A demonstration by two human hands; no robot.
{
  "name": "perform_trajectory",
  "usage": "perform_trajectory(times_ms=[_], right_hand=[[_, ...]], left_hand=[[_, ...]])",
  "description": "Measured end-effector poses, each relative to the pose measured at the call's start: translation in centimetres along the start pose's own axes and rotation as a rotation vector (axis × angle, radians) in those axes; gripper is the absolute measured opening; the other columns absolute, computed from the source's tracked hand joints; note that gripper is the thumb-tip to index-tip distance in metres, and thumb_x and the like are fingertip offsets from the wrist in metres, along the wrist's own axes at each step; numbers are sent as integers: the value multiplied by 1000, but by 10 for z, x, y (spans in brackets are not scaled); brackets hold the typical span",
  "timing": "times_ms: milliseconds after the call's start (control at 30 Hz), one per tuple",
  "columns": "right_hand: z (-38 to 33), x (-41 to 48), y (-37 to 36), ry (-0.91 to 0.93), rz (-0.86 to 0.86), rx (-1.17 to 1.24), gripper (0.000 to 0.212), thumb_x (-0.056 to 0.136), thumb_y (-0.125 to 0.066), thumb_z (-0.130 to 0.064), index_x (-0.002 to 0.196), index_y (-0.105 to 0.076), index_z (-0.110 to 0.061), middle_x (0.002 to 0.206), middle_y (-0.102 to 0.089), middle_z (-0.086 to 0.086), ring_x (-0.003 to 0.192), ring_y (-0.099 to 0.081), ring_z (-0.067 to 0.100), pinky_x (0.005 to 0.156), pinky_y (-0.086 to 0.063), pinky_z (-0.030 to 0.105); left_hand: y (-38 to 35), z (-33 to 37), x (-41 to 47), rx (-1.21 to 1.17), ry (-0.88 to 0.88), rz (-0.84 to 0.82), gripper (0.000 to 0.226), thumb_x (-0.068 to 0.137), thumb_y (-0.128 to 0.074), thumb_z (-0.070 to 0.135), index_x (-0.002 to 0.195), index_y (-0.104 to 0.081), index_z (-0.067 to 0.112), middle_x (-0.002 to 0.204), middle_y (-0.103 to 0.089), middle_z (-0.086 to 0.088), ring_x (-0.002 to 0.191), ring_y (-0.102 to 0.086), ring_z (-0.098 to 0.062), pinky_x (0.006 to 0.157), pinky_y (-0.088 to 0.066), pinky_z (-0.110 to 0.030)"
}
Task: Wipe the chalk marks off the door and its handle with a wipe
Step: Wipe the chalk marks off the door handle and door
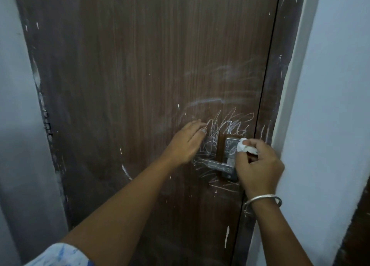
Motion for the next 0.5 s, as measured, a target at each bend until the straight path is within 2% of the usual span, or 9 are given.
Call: perform_trajectory(times_ms=[67, 133, 233, 333, 433, 500], right_hand=[[1, -2, -7, 16, -51, -31, 16, 75, -70, -9, 91, -66, -7, 82, -66, 8, 70, -55, 17, 59, -39, 13], [3, -3, -12, 25, -83, -72, 16, 77, -69, -8, 92, -63, -8, 85, -66, 8, 71, -57, 19, 58, -39, 15], [7, -2, -15, 9, -89, -125, 27, 81, -66, -8, 107, -60, -9, 95, -67, 10, 80, -63, 25, 67, -49, 25], [-11, -3, -29, 222, -130, -228, 26, 79, -68, -2, 105, -67, -3, 96, -70, 14, 83, -66, 27, 75, -50, 30], [-9, -3, -49, 282, -188, -236, 24, 73, -69, 5, 96, -69, -1, 92, -65, 17, 74, -64, 30, 64, -55, 36], [-8, -3, -58, 338, -222, -297, 24, 69, -72, 5, 92, -70, 0, 82, -64, 17, 66, -61, 31, 57, -52, 34]], left_hand=[[1, -4, 0, 9, 9, 28, 41, 100, -34, 23, 138, -43, 11, 151, -34, -6, 140, -28, -15, 109, -20, -26], [-2, -9, -1, 40, 8, 24, 43, 100, -34, 24, 141, -38, 12, 153, -29, -4, 141, -25, -15, 113, -21, -31], [-9, -18, -2, 108, -16, -34, 48, 99, -34, 22, 146, -27, 16, 157, -19, 0, 145, -17, -17, 118, -19, -39], [-13, -28, -1, 214, -7, -89, 54, 98, -35, 17, 149, -17, 22, 158, -12, 3, 146, -11, -18, 119, -14, -46], [-14, -33, 0, 270, -2, -108, 65, 92, -38, 6, 149, -14, 25, 158, -11, 3, 146, -10, -17, 119, -13, -47], [-17, -37, -1, 315, 5, -158, 72, 89, -39, 0, 149, -10, 27, 159, -6, 5, 146, -5, -15, 119, -7, -45]])
Point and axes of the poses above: each hand's wrist, its own x-axis towards the middle knuckle, its own y-axis out of the back of the hand, z = x × y, the point moved 10 cm from there along x, towards the middle knuckle
